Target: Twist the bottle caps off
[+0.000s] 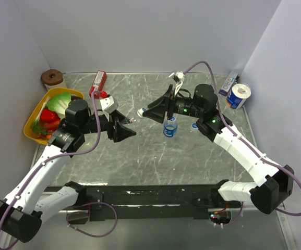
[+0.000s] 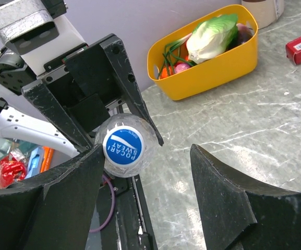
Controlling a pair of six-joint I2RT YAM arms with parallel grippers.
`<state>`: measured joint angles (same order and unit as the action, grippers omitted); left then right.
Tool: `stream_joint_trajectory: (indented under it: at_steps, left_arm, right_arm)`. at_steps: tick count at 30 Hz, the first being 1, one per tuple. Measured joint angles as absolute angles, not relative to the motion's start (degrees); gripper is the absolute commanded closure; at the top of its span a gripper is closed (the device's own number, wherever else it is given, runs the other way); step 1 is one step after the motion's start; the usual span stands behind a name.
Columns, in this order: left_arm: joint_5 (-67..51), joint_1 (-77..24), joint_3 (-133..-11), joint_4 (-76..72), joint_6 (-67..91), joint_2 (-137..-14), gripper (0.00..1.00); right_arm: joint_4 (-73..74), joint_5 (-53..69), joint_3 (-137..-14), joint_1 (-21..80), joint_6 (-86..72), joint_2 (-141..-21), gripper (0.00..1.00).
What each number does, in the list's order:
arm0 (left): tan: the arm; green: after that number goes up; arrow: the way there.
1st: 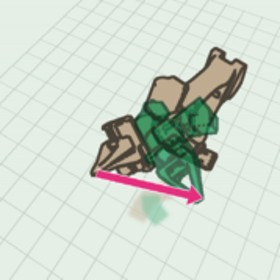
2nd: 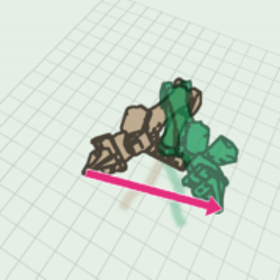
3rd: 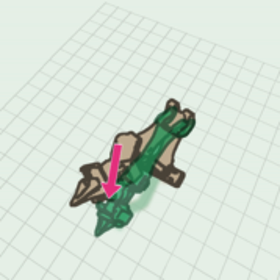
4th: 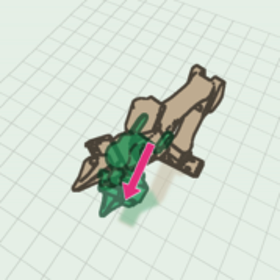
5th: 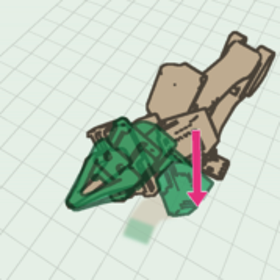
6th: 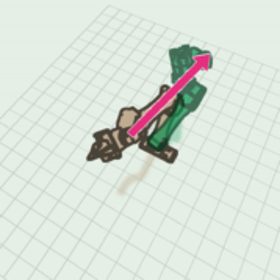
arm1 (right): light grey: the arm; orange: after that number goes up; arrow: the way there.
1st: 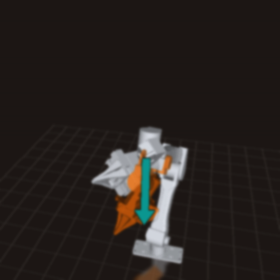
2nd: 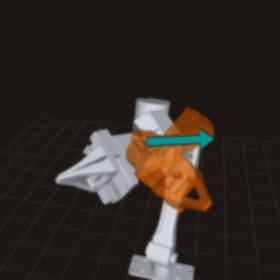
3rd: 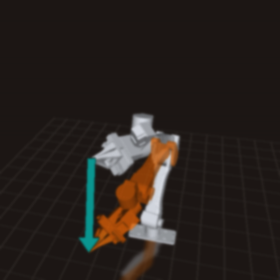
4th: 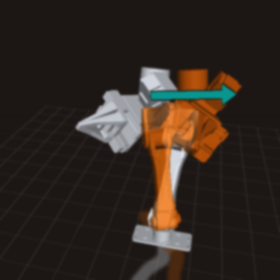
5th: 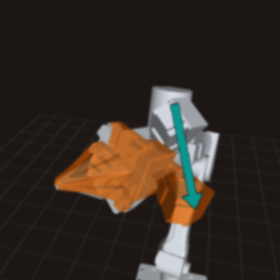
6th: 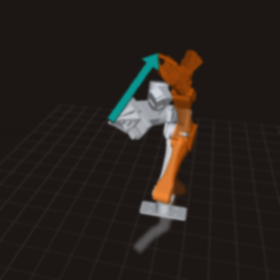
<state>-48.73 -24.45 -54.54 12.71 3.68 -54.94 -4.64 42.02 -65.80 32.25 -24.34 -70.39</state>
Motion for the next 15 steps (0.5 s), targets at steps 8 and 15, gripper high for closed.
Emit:
stream_joint_trajectory:
  at_steps: [8, 15]
  left_arm:
    - [-48.62, -24.45, -54.54, 12.73, 3.68, -54.83, 0.54]
    - [-48.31, -24.38, -54.54, 12.75, 3.68, -54.30, 0.54]
  right_arm:
    - [-3.09, 41.19, -65.47, 32.25, -23.14, -69.38, 0.27]
    - [-1.41, 40.47, -65.47, 32.16, -21.96, -68.62, 0.26]
